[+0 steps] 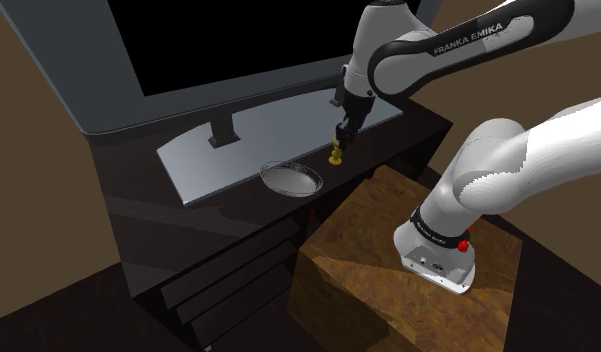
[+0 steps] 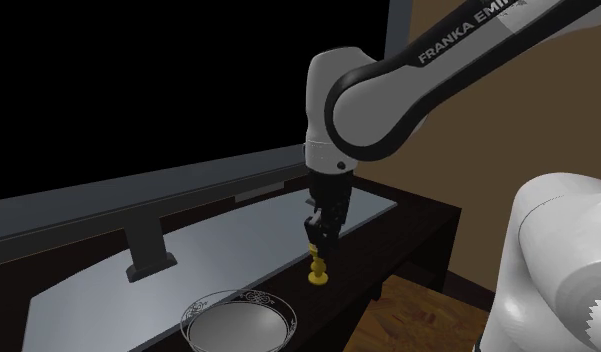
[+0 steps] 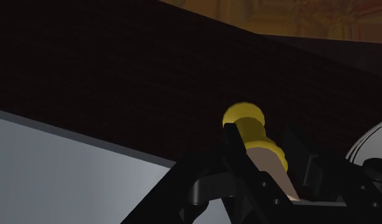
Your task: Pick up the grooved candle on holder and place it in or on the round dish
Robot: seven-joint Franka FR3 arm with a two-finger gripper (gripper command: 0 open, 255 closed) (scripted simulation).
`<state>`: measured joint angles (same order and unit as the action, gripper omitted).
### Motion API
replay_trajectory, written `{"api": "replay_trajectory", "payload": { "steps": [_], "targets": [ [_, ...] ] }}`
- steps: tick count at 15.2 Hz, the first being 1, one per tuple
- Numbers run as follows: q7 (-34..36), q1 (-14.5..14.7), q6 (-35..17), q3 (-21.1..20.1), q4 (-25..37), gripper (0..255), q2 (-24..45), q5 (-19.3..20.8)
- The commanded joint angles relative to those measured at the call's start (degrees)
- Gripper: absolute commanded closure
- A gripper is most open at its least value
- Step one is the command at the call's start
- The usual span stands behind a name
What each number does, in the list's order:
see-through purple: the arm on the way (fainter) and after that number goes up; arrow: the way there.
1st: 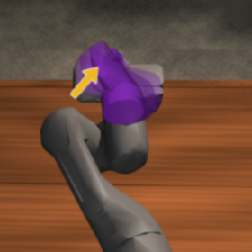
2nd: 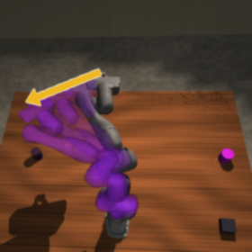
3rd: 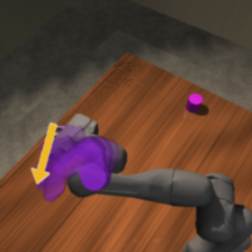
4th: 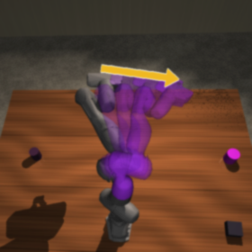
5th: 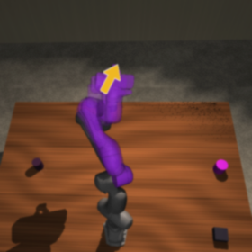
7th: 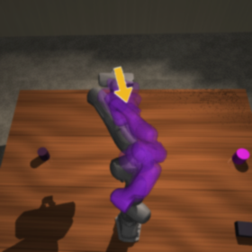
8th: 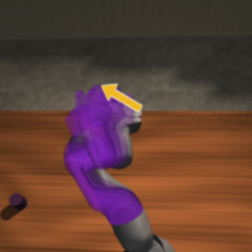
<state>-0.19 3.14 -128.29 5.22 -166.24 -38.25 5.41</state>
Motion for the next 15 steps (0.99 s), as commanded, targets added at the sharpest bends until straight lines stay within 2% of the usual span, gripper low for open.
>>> {"api": "replay_trajectory", "payload": {
  "steps": [1,15],
  "targets": [
    [0.0,0.0,1.6,-0.1,0.7,255,-0.8,-0.1],
    [-0.3,0.3,15.2,-0.7,8.7,255,-6.4,-0.9]
  ]
}}
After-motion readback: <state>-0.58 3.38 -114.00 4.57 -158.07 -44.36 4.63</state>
